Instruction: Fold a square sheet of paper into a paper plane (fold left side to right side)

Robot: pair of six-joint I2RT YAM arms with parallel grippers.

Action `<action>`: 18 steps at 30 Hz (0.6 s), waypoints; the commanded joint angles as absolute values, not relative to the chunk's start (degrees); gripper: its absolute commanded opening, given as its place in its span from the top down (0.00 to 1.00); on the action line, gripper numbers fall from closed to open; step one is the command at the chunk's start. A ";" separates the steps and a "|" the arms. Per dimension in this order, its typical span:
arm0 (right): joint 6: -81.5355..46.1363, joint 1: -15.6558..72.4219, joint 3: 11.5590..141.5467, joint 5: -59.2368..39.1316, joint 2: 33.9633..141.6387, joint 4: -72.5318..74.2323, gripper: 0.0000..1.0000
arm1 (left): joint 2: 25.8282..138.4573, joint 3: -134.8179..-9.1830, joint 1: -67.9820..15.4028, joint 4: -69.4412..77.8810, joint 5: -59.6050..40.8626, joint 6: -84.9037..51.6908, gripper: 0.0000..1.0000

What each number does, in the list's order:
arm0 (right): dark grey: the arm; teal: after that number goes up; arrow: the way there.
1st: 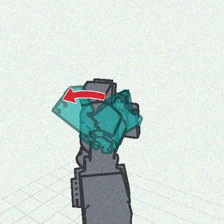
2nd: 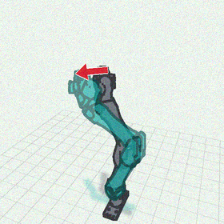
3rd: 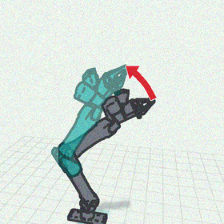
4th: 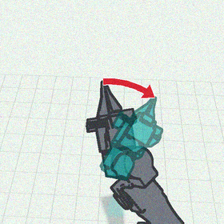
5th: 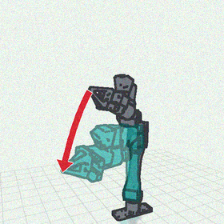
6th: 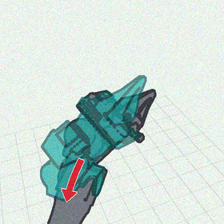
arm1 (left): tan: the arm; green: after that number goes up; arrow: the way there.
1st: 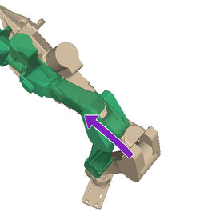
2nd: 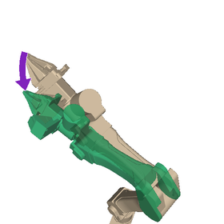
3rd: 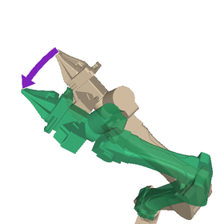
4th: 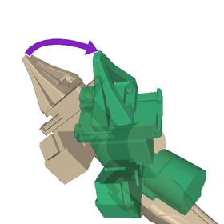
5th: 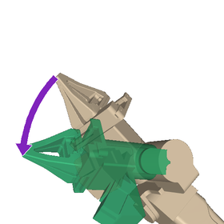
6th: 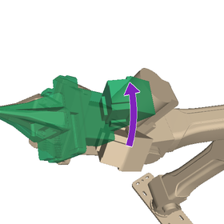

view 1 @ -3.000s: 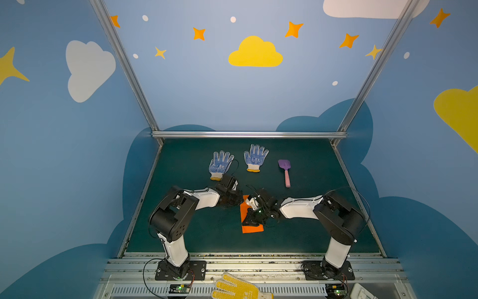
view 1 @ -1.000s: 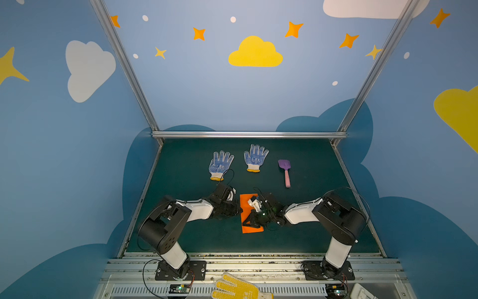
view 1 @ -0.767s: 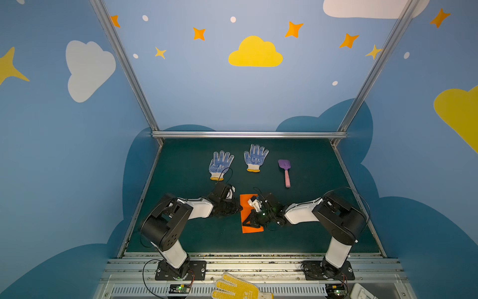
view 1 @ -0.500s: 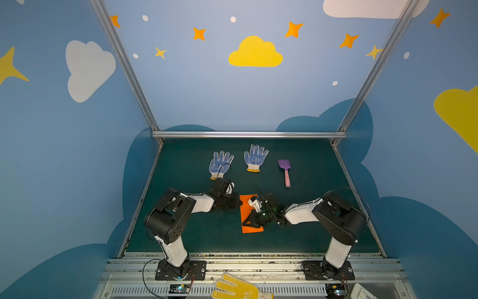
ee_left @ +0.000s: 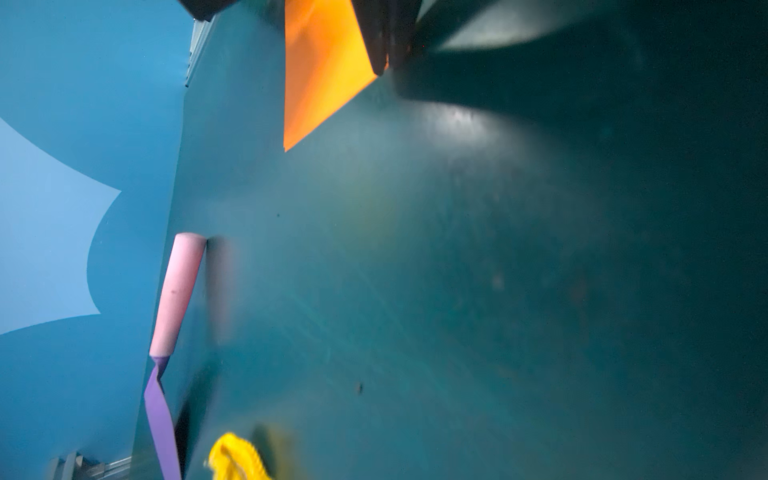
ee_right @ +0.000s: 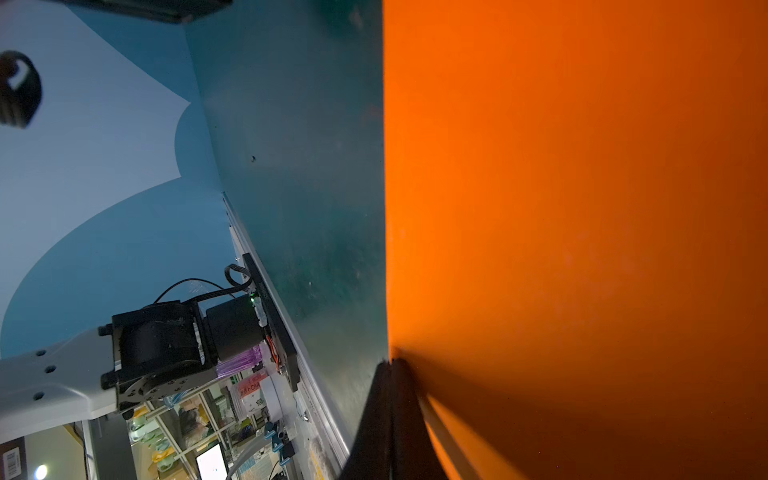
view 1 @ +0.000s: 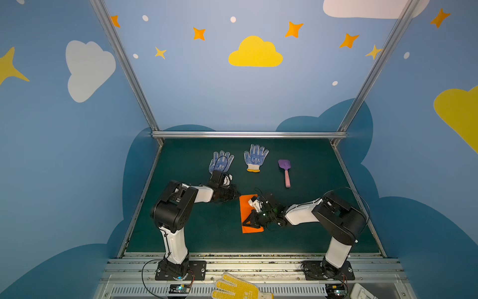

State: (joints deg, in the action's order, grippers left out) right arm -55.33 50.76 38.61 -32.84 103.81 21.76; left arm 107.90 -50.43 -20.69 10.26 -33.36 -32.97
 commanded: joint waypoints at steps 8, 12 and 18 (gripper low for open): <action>-55.80 51.33 35.80 -28.43 107.14 11.71 1.00 | 98.80 -48.09 -20.53 2.37 -26.98 -29.24 0.96; -55.81 51.50 36.00 -28.63 106.88 11.78 1.00 | 93.55 -46.06 -23.55 1.72 -27.19 -29.34 0.96; -55.81 51.60 36.64 -29.12 107.14 11.97 1.00 | 95.21 -44.56 -26.75 3.78 -27.08 -30.26 0.96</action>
